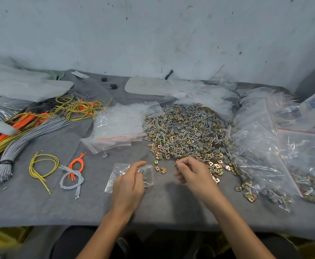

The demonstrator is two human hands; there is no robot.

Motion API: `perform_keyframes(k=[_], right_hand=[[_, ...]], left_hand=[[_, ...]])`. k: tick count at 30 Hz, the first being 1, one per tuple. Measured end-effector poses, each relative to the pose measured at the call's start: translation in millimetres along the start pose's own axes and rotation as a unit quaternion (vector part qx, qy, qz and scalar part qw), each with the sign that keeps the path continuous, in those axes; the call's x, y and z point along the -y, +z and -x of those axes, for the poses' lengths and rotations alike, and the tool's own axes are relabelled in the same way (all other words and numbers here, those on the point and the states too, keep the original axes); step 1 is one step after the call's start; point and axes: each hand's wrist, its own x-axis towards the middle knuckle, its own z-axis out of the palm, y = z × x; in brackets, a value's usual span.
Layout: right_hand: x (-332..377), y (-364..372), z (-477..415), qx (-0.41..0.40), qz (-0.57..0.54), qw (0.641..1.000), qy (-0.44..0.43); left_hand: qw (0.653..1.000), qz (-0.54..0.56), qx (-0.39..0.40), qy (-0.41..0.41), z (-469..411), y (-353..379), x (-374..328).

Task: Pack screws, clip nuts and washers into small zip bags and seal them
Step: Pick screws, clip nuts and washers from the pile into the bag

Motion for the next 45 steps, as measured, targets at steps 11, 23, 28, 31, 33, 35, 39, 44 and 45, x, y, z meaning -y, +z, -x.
perform_keyframes(k=[11, 23, 28, 31, 33, 35, 39, 44, 45], right_hand=[[9, 58, 5, 0.051, 0.047, 0.996, -0.046], [4, 78, 4, 0.002, 0.191, 0.976, -0.104], [5, 80, 2, 0.023, 0.355, 0.927, -0.121], [6, 73, 3, 0.085, 0.356, 0.922, -0.129], [7, 63, 5, 0.123, 0.355, 0.916, -0.138], [8, 51, 6, 0.128, 0.364, 0.910, -0.150], [5, 22, 2, 0.084, 0.347, 0.925, -0.132], [-8, -26, -16, -0.003, 0.438, 0.897, -0.068], [-11, -33, -18, -0.014, 0.446, 0.893, -0.058]], left_hand=[[1.000, 0.000, -0.005, 0.003, 1, 1, 3], [1.000, -0.007, -0.015, 0.015, -1, 4, 5], [1.000, -0.001, -0.012, 0.012, 0, 3, 5], [1.000, 0.004, -0.015, 0.010, -1, 2, 3], [1.000, 0.002, -0.014, 0.009, -2, 2, 2], [1.000, 0.002, -0.012, 0.005, -2, 2, 0], [1.000, 0.009, -0.009, 0.004, -1, 1, -3], [1.000, 0.017, -0.012, -0.001, 0, 0, -2], [1.000, 0.019, -0.012, -0.003, 0, 0, -2]])
